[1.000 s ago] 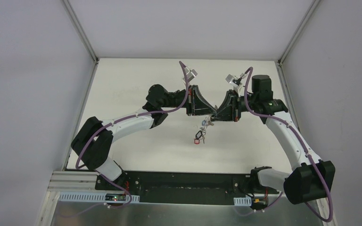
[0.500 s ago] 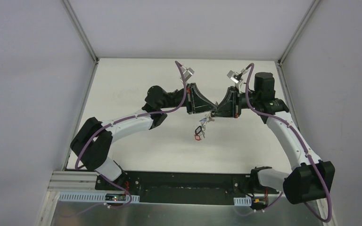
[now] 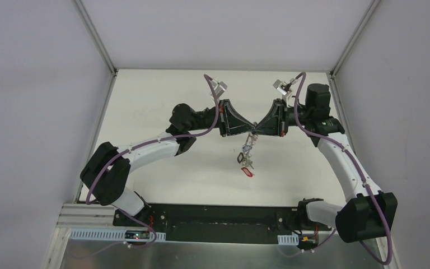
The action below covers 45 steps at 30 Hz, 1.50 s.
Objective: Put the keys on the keyring
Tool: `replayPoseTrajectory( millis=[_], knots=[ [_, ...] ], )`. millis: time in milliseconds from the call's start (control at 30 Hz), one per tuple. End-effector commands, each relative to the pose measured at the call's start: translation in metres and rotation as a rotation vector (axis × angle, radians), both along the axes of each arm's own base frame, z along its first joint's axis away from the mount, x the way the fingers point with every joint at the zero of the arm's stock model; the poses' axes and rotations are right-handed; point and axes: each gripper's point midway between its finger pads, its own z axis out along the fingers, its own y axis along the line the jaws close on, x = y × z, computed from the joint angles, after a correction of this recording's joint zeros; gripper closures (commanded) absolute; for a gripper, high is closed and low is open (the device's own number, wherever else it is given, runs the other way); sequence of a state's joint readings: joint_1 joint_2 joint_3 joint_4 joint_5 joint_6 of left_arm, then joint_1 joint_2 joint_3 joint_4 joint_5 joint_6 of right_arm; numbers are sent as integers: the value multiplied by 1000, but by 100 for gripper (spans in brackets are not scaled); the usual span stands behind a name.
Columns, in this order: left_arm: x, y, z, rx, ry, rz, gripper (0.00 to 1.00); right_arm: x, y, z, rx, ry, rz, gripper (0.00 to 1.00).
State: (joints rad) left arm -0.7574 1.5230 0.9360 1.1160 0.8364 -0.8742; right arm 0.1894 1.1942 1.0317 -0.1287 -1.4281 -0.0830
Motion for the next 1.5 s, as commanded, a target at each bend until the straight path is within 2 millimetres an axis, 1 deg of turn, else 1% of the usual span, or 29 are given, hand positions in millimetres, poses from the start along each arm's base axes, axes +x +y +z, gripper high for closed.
replayPoseTrajectory(
  millis=[0,200,500,633,733,867,1067,1200,1267,1333,1467],
  knots=[
    [-21,4,-3,29,-30,-85,100,3,-1,19,27,-123,-14,100],
    [-16,9,3,25,-40,-69,100,1,-2,12,24,-115,-14,100],
    [-12,13,-3,87,-91,-67,100,-6,-5,-2,-17,-138,-22,100],
    [-11,15,-1,90,-103,-64,100,-6,-7,-12,-47,-147,-40,100],
    [-9,18,-3,106,-120,-59,100,-7,-8,-16,-60,-151,-49,100],
    [-6,22,-19,168,-157,-44,100,-1,-10,-22,-102,-168,-91,100],
    [3,26,-59,316,-207,-7,100,6,-16,-39,-178,-165,-155,100],
    [15,27,-83,397,-204,44,100,8,-20,-45,-214,-166,-187,100],
    [22,26,-91,429,-197,67,100,9,-22,-53,-241,-158,-200,100],
    [27,26,-97,456,-188,78,95,10,-25,-64,-274,-151,-215,100],
    [35,25,-102,496,-184,108,83,11,-33,-90,-340,-142,-246,100]
  ],
)
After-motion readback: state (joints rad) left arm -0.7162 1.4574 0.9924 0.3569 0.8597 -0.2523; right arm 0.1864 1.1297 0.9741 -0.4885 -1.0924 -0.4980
